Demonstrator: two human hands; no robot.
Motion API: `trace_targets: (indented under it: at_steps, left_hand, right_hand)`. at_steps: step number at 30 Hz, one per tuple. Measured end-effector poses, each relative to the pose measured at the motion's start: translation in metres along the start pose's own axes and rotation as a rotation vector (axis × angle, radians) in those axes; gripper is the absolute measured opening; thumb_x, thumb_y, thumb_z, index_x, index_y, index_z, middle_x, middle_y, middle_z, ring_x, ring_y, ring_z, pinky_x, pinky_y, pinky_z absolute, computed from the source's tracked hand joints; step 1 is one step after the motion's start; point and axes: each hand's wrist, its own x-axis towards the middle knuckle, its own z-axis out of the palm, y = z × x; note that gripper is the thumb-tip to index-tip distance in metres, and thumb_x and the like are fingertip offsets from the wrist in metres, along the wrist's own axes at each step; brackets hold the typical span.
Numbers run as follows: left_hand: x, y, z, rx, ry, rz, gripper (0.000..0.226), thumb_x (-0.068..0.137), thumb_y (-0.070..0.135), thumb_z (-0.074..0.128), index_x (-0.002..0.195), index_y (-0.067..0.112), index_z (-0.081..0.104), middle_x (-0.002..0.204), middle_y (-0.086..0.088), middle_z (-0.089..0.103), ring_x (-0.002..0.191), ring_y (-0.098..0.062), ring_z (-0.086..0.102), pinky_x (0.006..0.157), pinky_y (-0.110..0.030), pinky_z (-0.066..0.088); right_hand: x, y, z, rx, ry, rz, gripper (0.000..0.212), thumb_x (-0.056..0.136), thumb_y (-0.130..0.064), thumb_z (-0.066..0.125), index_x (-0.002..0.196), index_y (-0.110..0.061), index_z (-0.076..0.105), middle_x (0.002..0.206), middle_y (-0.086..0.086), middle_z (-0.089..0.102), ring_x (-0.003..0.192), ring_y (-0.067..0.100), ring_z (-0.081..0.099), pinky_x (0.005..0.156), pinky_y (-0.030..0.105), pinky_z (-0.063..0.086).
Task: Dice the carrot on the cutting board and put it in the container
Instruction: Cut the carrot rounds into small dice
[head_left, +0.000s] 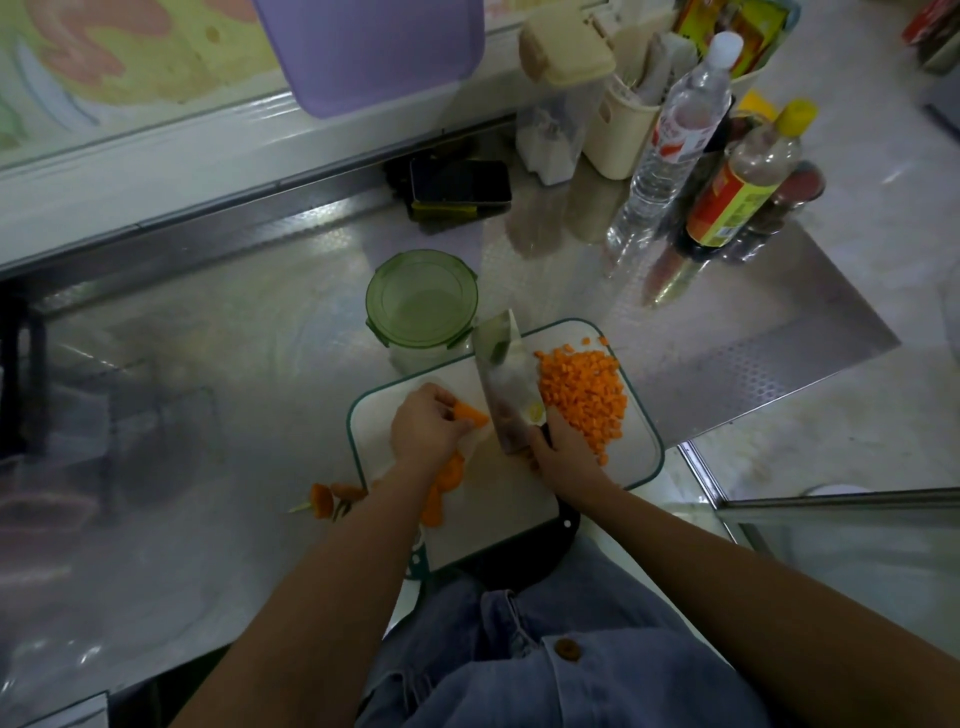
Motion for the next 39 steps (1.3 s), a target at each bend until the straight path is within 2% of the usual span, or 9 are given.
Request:
trace_targets:
  at_steps: [3, 6, 9, 13, 19, 25, 30, 35, 39]
  left_hand:
    - [-0.003, 0.003, 0.004, 0.146, 0.028, 0.1, 0.034, 0.077, 0.031, 0.076, 0.105, 0.022, 0.057, 0.085, -0.002, 0.062, 0.083, -0.022, 0.06, 0.063, -0.03, 0.042]
    - [-0.005, 0.007, 0.004, 0.399, 0.014, 0.246, 0.033, 0.083, 0.037, 0.067, 0.112, 0.026, 0.057, 0.094, -0.003, 0.063, 0.091, -0.023, 0.06, 0.067, -0.031, 0.044]
    - [-0.006, 0.014, 0.001, 0.57, 0.033, 0.351, 0.024, 0.086, 0.038, 0.062, 0.104, 0.022, 0.064, 0.098, -0.004, 0.062, 0.094, -0.024, 0.059, 0.069, -0.031, 0.042]
    - [-0.007, 0.015, 0.002, 0.614, 0.045, 0.374, 0.021, 0.087, 0.036, 0.062, 0.098, 0.019, 0.065, 0.098, -0.007, 0.058, 0.095, -0.025, 0.056, 0.067, -0.031, 0.038]
    - [-0.005, 0.011, 0.004, 0.555, 0.008, 0.357, 0.028, 0.086, 0.036, 0.065, 0.107, 0.021, 0.056, 0.107, -0.007, 0.05, 0.102, -0.026, 0.051, 0.075, -0.037, 0.044]
    - [-0.005, 0.01, 0.006, 0.569, -0.009, 0.381, 0.026, 0.087, 0.032, 0.064, 0.107, 0.019, 0.053, 0.108, -0.009, 0.045, 0.102, -0.028, 0.048, 0.073, -0.037, 0.042]
    - [0.002, 0.01, 0.006, 0.543, -0.046, 0.33, 0.03, 0.085, 0.034, 0.066, 0.106, 0.016, 0.054, 0.113, -0.01, 0.045, 0.109, -0.027, 0.044, 0.081, -0.037, 0.044]
    - [0.001, 0.006, 0.002, 0.328, -0.073, 0.301, 0.022, 0.078, 0.028, 0.074, 0.086, 0.017, 0.056, 0.086, -0.002, 0.054, 0.088, -0.023, 0.056, 0.068, -0.03, 0.04]
    - [-0.001, 0.006, -0.005, 0.133, -0.12, 0.256, 0.02, 0.077, 0.024, 0.076, 0.091, 0.015, 0.065, 0.082, 0.001, 0.059, 0.081, -0.016, 0.057, 0.067, -0.026, 0.04]
  right_hand:
    - [0.001, 0.001, 0.001, -0.005, -0.004, 0.028, 0.009, 0.099, -0.023, 0.046, 0.103, -0.016, 0.049, 0.088, 0.011, 0.062, 0.084, 0.028, 0.061, 0.073, 0.041, 0.047]
    - [0.001, 0.002, 0.001, 0.006, -0.003, 0.02, 0.003, 0.098, -0.02, 0.047, 0.101, -0.018, 0.047, 0.088, 0.01, 0.062, 0.082, 0.025, 0.06, 0.071, 0.037, 0.045]
    - [0.001, 0.002, 0.001, 0.004, 0.001, 0.002, 0.013, 0.098, -0.016, 0.045, 0.107, -0.011, 0.052, 0.087, 0.006, 0.059, 0.081, 0.021, 0.057, 0.068, 0.031, 0.042]
    - [0.0, 0.001, 0.0, -0.005, 0.001, -0.003, 0.017, 0.098, -0.017, 0.045, 0.111, -0.007, 0.052, 0.086, 0.001, 0.056, 0.08, 0.017, 0.054, 0.066, 0.027, 0.035]
    - [0.002, 0.004, 0.001, -0.03, 0.007, 0.02, 0.018, 0.098, -0.018, 0.046, 0.109, -0.004, 0.052, 0.078, 0.003, 0.053, 0.074, 0.018, 0.051, 0.06, 0.027, 0.03]
    - [0.001, 0.003, 0.001, -0.038, 0.003, 0.025, 0.018, 0.098, -0.018, 0.045, 0.107, -0.003, 0.051, 0.078, 0.009, 0.057, 0.075, 0.026, 0.056, 0.068, 0.04, 0.043]
    - [0.0, 0.0, -0.001, -0.034, -0.006, 0.029, 0.018, 0.098, -0.018, 0.046, 0.105, -0.002, 0.05, 0.08, 0.01, 0.055, 0.075, 0.023, 0.054, 0.068, 0.039, 0.042]
    - [0.001, -0.001, -0.002, -0.015, -0.025, 0.044, 0.014, 0.098, -0.02, 0.046, 0.104, -0.007, 0.05, 0.083, 0.008, 0.057, 0.079, 0.026, 0.057, 0.072, 0.041, 0.045]
    - [-0.002, -0.002, -0.004, -0.038, 0.033, 0.038, 0.011, 0.098, -0.021, 0.047, 0.091, -0.014, 0.05, 0.079, 0.006, 0.06, 0.074, 0.024, 0.059, 0.07, 0.044, 0.048]
